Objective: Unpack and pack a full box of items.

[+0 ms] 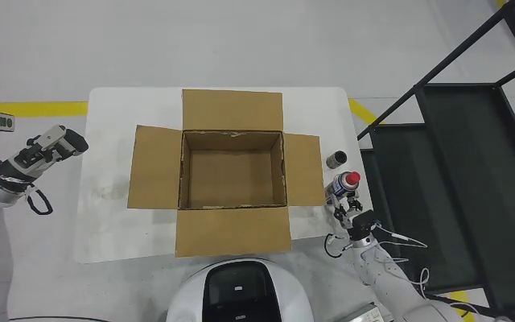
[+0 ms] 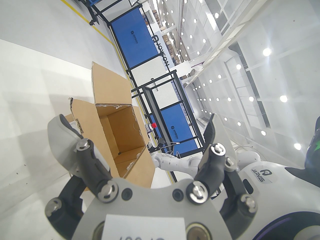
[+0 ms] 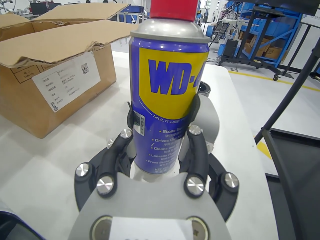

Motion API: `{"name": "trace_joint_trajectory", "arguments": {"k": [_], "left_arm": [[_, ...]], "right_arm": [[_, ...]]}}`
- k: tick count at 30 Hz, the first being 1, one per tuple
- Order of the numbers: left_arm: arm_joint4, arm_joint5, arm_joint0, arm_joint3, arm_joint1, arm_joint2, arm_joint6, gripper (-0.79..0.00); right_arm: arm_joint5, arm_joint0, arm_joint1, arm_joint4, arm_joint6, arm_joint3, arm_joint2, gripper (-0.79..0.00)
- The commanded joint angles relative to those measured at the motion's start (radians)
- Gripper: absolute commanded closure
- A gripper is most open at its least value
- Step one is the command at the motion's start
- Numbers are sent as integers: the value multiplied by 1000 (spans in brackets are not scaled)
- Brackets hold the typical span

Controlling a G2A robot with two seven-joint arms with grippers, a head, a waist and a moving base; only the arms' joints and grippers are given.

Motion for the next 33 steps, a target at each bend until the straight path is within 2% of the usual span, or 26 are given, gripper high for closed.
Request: {"name": "trace_joint_trajectory", "arguments": {"k": [1,5,6,7,8,9,10,11,12,19,23,27,33], "left_arm": [[0,0,0,0,0,0,0,-785],[0,0,0,0,0,0,0,-785],[0,0,0,0,0,0,0,-785],[0,0,0,0,0,0,0,-785],[0,0,0,0,0,0,0,-785],[0,0,0,0,0,0,0,-785],[0,0,0,0,0,0,0,-785],[0,0,0,0,0,0,0,-785],[0,0,0,0,0,0,0,-785],[0,0,0,0,0,0,0,-785],[0,0,0,0,0,0,0,-785],[0,0,0,0,0,0,0,-785],[0,0,0,0,0,0,0,-785]], "right_arm": [[2,10,-6,2,-3,21,-8,0],[7,28,-15,0,-5,58,-23,0],[8,32,-17,1,-6,65,-25,-111],[10,36,-19,1,-6,73,-28,-262],[12,39,-20,-1,-6,81,-30,-259],[13,43,-21,-2,-8,86,-33,-292],[11,45,-22,-2,-10,92,-35,-363],[7,47,-22,-2,-13,96,-37,-591],[0,47,-23,-1,-20,100,-38,-785],[-37,23,-11,-13,-120,99,-40,-785],[-9,-25,8,-24,-147,50,-35,-785],[-15,-76,37,-19,-141,-2,-11,-785],[-52,-112,63,-13,-46,-95,19,-785]]}}
